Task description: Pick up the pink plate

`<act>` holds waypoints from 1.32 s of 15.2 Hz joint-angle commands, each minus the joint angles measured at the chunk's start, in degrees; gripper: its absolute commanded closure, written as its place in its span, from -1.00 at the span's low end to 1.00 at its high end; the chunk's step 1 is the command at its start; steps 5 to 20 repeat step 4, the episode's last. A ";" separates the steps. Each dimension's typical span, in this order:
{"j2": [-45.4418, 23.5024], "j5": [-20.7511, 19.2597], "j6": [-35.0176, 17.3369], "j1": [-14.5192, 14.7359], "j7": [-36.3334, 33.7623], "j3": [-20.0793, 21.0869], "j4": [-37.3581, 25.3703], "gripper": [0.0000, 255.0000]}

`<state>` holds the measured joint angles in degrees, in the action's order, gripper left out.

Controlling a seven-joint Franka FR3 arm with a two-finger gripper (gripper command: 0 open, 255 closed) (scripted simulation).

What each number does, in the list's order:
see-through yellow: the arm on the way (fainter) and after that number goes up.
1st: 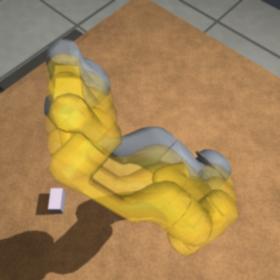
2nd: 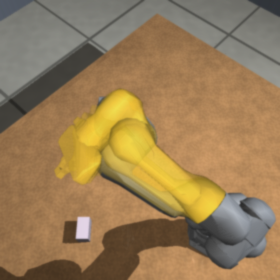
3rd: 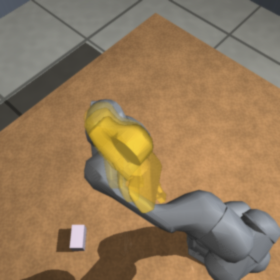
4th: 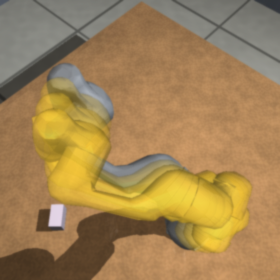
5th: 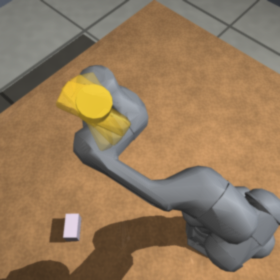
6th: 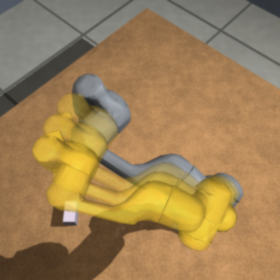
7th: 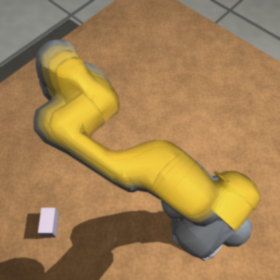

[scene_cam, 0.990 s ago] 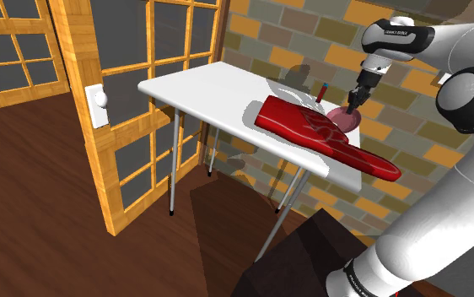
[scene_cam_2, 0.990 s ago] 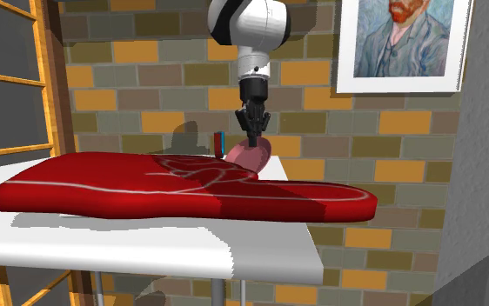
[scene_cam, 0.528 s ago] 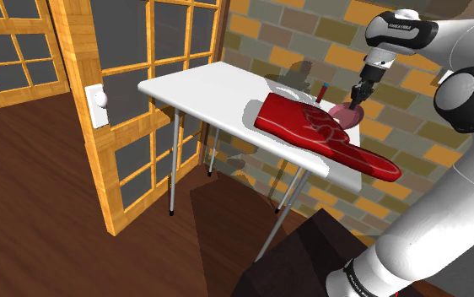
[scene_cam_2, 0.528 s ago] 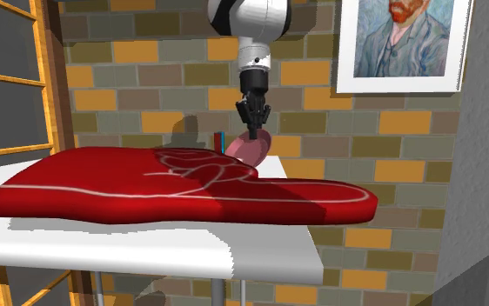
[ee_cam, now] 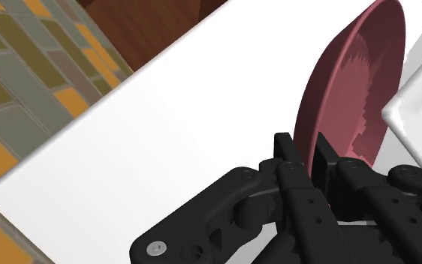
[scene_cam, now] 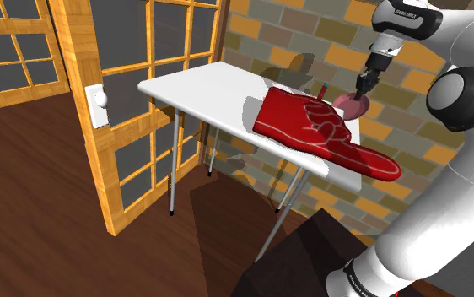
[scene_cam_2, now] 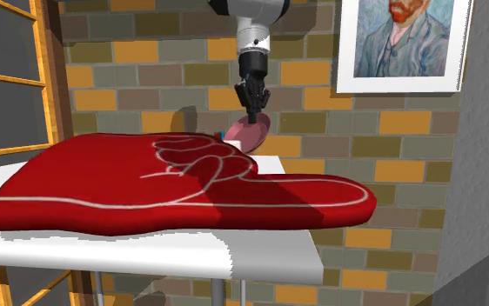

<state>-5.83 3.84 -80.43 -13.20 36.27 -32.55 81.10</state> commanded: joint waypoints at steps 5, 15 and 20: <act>-1.24 0.67 2.81 -0.57 0.48 -0.28 -3.94 1.00; -1.24 0.67 2.81 -0.57 0.48 -0.28 -3.94 1.00; -1.24 0.67 2.81 -0.57 0.48 -0.28 -3.94 1.00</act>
